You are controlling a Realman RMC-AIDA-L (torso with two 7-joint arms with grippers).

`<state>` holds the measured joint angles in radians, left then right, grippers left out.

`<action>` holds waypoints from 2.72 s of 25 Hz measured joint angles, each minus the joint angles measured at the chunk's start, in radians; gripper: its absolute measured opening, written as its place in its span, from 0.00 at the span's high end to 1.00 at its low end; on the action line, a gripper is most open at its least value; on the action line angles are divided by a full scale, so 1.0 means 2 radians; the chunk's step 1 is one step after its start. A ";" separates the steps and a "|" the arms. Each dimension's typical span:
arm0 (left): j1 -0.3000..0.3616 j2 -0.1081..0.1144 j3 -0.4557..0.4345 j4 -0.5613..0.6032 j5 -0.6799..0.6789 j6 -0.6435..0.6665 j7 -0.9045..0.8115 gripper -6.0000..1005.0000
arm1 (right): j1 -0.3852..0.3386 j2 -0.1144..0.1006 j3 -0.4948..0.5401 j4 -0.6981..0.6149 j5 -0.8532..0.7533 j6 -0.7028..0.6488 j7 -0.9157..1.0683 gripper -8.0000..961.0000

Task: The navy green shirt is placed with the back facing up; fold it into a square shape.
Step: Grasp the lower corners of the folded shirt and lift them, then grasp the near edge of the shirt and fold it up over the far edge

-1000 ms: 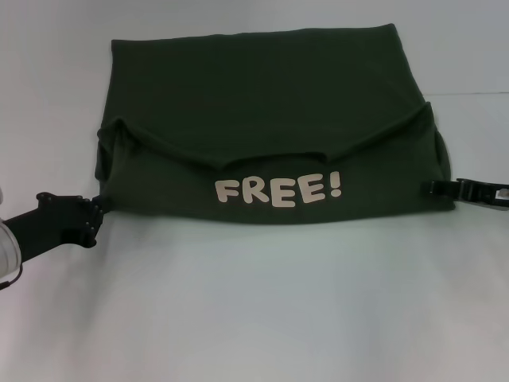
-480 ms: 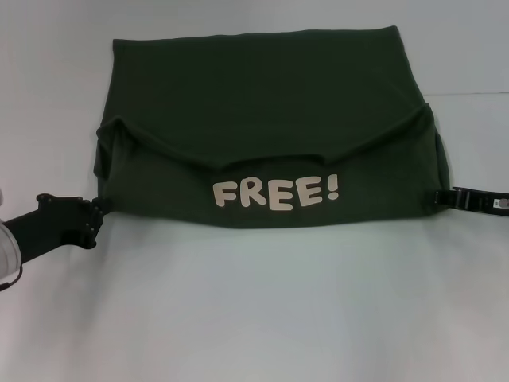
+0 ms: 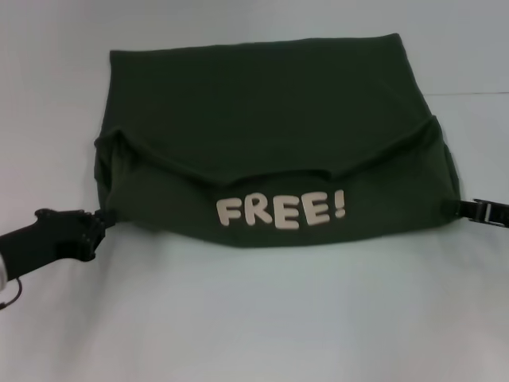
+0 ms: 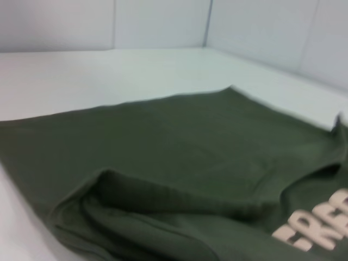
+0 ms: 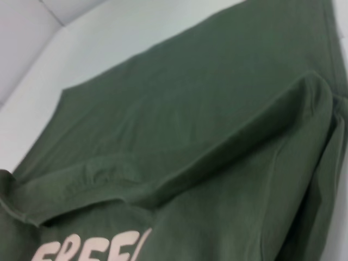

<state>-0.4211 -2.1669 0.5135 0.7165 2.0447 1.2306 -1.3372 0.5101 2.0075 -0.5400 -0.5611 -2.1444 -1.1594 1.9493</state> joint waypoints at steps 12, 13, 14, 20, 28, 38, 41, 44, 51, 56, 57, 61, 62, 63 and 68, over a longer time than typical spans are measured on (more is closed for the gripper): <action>0.049 0.001 -0.095 0.049 0.038 0.202 -0.096 0.99 | -0.085 0.005 0.009 -0.097 0.004 -0.158 -0.004 0.95; 0.053 0.001 -0.104 0.053 0.043 0.219 -0.098 0.99 | -0.090 0.004 0.010 -0.101 0.004 -0.171 -0.004 0.95; 0.057 0.001 -0.113 0.055 0.048 0.235 -0.100 0.99 | -0.096 0.004 0.010 -0.105 0.003 -0.181 -0.004 0.95; 0.082 0.001 -0.145 0.067 0.071 0.302 -0.097 0.99 | -0.133 0.009 0.021 -0.134 0.002 -0.239 -0.017 0.95; 0.096 0.001 -0.155 0.073 0.114 0.357 -0.096 0.99 | -0.164 0.014 0.044 -0.134 -0.014 -0.286 -0.051 0.95; 0.104 -0.001 -0.156 0.072 0.151 0.387 -0.094 0.99 | -0.192 0.019 0.087 -0.131 -0.041 -0.327 -0.081 0.95; 0.107 -0.002 -0.156 0.072 0.154 0.388 -0.094 0.99 | -0.194 0.018 0.112 -0.130 -0.046 -0.338 -0.088 0.95; 0.100 0.001 -0.159 0.071 0.154 0.385 -0.097 1.00 | -0.184 0.016 0.144 -0.129 -0.043 -0.341 -0.087 0.95; 0.040 0.022 -0.188 0.065 0.143 0.353 -0.115 0.99 | -0.121 0.016 0.204 -0.126 -0.040 -0.343 -0.084 0.94; -0.013 0.043 -0.189 0.035 0.140 0.300 -0.121 0.99 | -0.063 0.009 0.222 -0.095 -0.036 -0.307 -0.089 0.94; -0.025 0.049 -0.189 0.025 0.139 0.282 -0.121 0.99 | -0.051 0.008 0.222 -0.088 -0.034 -0.292 -0.089 0.94; -0.067 0.062 -0.181 -0.001 0.139 0.217 -0.124 0.99 | -0.013 0.003 0.216 -0.060 -0.012 -0.232 -0.101 0.94; -0.075 0.064 -0.178 -0.005 0.139 0.203 -0.125 0.99 | -0.003 0.002 0.215 -0.052 -0.008 -0.219 -0.105 0.94; -0.085 0.066 -0.176 -0.010 0.139 0.184 -0.126 0.99 | 0.008 0.000 0.213 -0.043 -0.006 -0.201 -0.108 0.94; -0.118 0.071 -0.168 -0.036 0.138 0.099 -0.124 0.99 | 0.056 -0.006 0.178 0.000 -0.002 -0.093 -0.116 0.94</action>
<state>-0.6562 -2.0258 0.1766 0.6455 2.3207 1.4291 -1.5851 0.6220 1.9954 -0.1837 -0.5618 -2.1479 -1.3459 1.7166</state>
